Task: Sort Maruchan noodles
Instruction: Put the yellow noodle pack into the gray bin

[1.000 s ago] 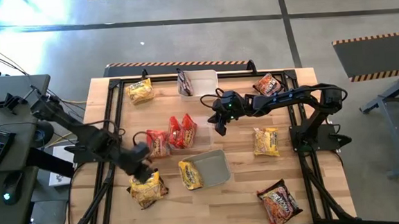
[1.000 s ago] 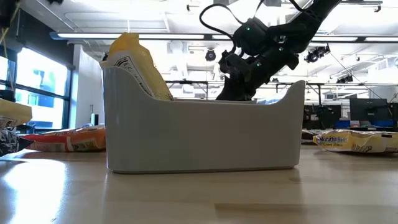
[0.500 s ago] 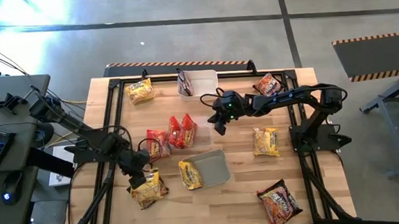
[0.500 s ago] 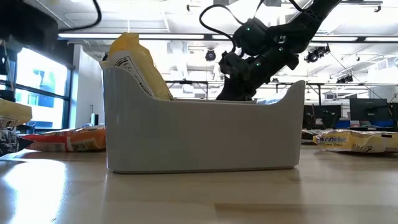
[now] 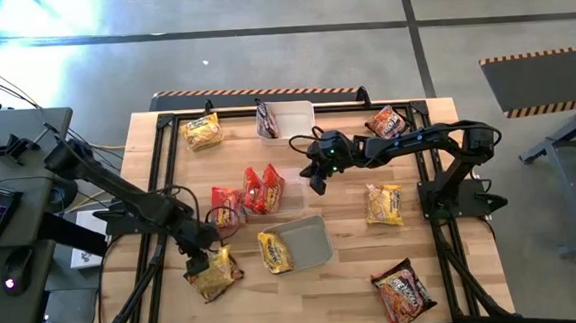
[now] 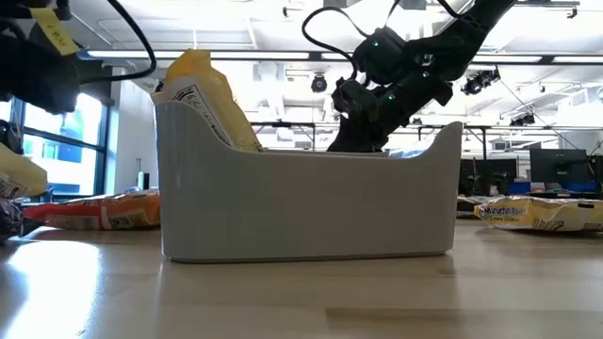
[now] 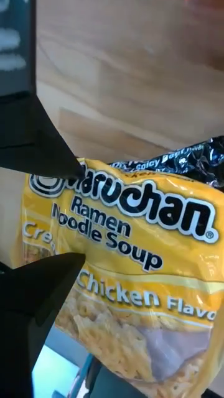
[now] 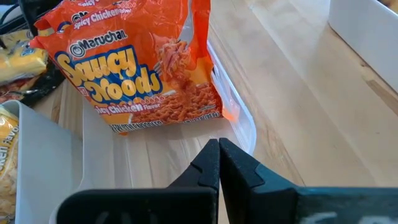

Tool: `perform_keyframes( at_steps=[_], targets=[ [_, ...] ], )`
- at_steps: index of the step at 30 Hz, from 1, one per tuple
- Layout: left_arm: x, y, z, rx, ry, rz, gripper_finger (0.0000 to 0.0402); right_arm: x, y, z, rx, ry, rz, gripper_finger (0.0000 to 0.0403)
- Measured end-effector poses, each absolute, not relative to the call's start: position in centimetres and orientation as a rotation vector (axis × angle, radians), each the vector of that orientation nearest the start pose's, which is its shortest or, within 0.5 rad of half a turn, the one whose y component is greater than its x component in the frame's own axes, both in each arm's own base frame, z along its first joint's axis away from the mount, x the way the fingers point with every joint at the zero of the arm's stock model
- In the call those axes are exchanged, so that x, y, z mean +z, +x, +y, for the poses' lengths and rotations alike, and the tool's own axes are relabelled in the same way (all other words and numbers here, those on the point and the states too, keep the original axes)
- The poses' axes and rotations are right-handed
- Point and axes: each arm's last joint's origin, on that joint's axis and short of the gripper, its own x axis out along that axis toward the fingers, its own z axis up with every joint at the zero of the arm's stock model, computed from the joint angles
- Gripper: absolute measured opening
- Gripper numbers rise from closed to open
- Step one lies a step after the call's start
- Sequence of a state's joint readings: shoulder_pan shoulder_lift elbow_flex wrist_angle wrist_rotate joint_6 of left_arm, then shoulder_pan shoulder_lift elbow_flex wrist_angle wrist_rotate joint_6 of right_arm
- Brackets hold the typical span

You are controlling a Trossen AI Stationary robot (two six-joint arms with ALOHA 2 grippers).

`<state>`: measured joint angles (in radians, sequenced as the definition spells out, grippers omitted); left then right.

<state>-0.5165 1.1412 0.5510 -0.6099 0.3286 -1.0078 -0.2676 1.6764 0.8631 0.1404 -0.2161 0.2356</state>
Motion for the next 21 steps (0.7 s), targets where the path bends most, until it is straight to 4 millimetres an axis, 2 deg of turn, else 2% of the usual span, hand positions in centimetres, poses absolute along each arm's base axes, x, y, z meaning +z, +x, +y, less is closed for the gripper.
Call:
perform_keyframes(
  at_steps=[6, 9, 13, 16, 21],
  targets=[
    [16.5, 16.0, -10.2, -0.111, -0.683, 1.442, 0.0179, 17.0, 32.5, -8.3, -0.126, 0.388, 0.644, 0.0],
    [16.4, 16.3, -10.3, -0.136, -0.673, 1.412, 0.014, 17.0, 32.5, -8.3, -0.126, 0.387, 0.642, 0.0],
    [16.7, 16.6, -10.5, -0.168, -0.679, 1.374, 0.0063, 17.2, 32.4, -8.2, -0.127, 0.388, 0.635, 0.0],
    [16.9, 16.7, -10.6, -0.186, -0.692, 1.348, 0.0011, 18.1, 32.2, -8.2, -0.126, 0.389, 0.607, 0.0],
    [17.7, 16.6, -10.5, -0.213, -0.716, 1.303, 0.0004, 20.5, 31.4, -8.0, -0.125, 0.396, 0.541, 0.0]
  ],
)
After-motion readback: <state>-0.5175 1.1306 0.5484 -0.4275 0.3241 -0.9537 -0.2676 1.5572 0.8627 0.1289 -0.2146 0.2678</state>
